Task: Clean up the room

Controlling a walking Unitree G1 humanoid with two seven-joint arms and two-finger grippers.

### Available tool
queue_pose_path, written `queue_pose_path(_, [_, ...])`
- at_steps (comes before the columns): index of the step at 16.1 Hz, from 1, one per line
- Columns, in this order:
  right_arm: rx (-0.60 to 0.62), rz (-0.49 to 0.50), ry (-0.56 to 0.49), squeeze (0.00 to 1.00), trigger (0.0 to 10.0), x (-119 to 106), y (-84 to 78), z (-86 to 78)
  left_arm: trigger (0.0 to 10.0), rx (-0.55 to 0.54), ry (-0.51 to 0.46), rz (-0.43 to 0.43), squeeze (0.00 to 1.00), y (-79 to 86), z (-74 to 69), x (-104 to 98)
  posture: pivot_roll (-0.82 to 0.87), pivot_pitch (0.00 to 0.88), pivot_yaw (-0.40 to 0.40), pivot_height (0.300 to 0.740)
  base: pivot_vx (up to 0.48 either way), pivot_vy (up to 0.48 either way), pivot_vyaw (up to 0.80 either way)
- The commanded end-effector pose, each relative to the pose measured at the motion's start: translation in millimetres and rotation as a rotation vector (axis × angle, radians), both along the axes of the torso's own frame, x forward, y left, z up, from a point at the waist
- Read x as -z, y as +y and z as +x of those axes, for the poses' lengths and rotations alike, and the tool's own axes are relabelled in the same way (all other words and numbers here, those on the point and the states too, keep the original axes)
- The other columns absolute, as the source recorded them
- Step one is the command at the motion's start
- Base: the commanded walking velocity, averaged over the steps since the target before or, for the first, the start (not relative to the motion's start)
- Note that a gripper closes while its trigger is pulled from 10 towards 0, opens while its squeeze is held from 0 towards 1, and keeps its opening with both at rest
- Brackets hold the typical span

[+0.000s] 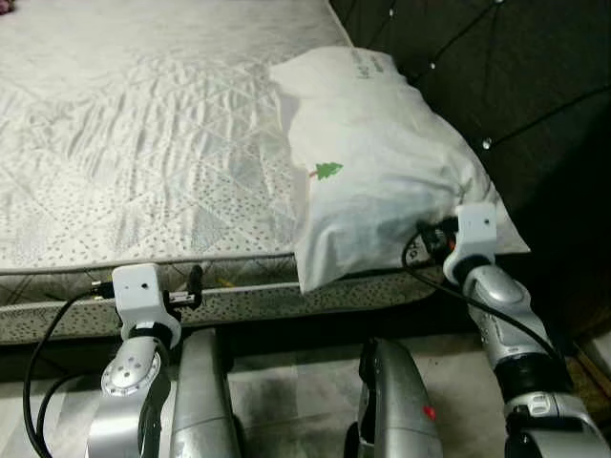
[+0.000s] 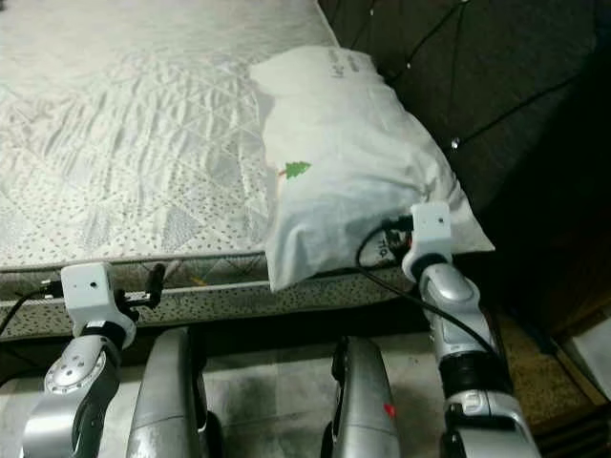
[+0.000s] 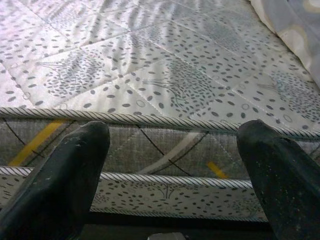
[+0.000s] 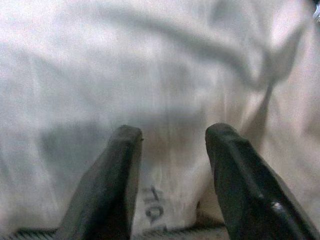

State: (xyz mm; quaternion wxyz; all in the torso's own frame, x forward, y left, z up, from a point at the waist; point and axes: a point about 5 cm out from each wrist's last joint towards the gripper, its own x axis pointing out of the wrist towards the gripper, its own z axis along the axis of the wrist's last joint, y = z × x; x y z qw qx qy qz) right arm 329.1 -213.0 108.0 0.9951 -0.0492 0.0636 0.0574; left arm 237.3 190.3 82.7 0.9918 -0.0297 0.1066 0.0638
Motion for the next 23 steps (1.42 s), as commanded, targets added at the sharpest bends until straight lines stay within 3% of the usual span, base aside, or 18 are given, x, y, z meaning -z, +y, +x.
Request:
queue_pose_path(1, [-0.007,0.034,-0.017,1.0,10.0,-4,9.0,-5.3,10.0,-0.006,-0.018,-0.006,0.0,1.0,-1.9,-4,0.03,0.033,-0.039,0.51,0.0,0.0,0.0])
queue_pose_path(6, [-0.018,0.166,-0.119,1.0,10.0,-9,45.5,-33.3,10.0,-0.02,-0.071,-0.009,0.0,-3.2,-3.0,-11,0.03,0.018,-0.039,0.51,0.0,0.0,0.0])
queue_pose_path(10, [-0.008,0.244,-0.097,1.0,10.0,-7,65.7,-45.6,10.0,0.007,-0.069,0.014,0.0,-3.3,3.2,-11,0.04,0.014,-0.029,0.51,0.0,0.0,0.0])
queue_pose_path(13, [-0.114,0.223,-0.109,1.0,10.0,-11,77.5,-52.2,10.0,0.013,-0.069,0.02,0.0,-4.3,6.0,-11,0.03,0.008,-0.029,0.51,0.0,0.0,0.0])
queue_pose_path(14, [-0.115,0.204,-0.104,0.0,10.0,-11,77.1,-52.3,10.0,0.017,-0.068,0.026,0.0,-5.6,5.9,-11,0.03,0.005,-0.032,0.51,0.0,0.0,0.0])
queue_pose_path(18, [-0.124,0.216,-0.13,0.0,10.0,-17,74.7,-50.1,10.0,0.011,-0.064,0.027,0.0,-7.2,5.2,-9,0.03,0.005,-0.037,0.51,0.0,0.0,0.0])
queue_pose_path(23, [-0.113,0.221,-0.124,0.0,10.0,-19,70.4,-47.9,10.0,0.019,-0.054,0.029,0.0,-8.7,5.9,-8,0.03,0.004,-0.035,0.574,0.0,0.0,0.0])
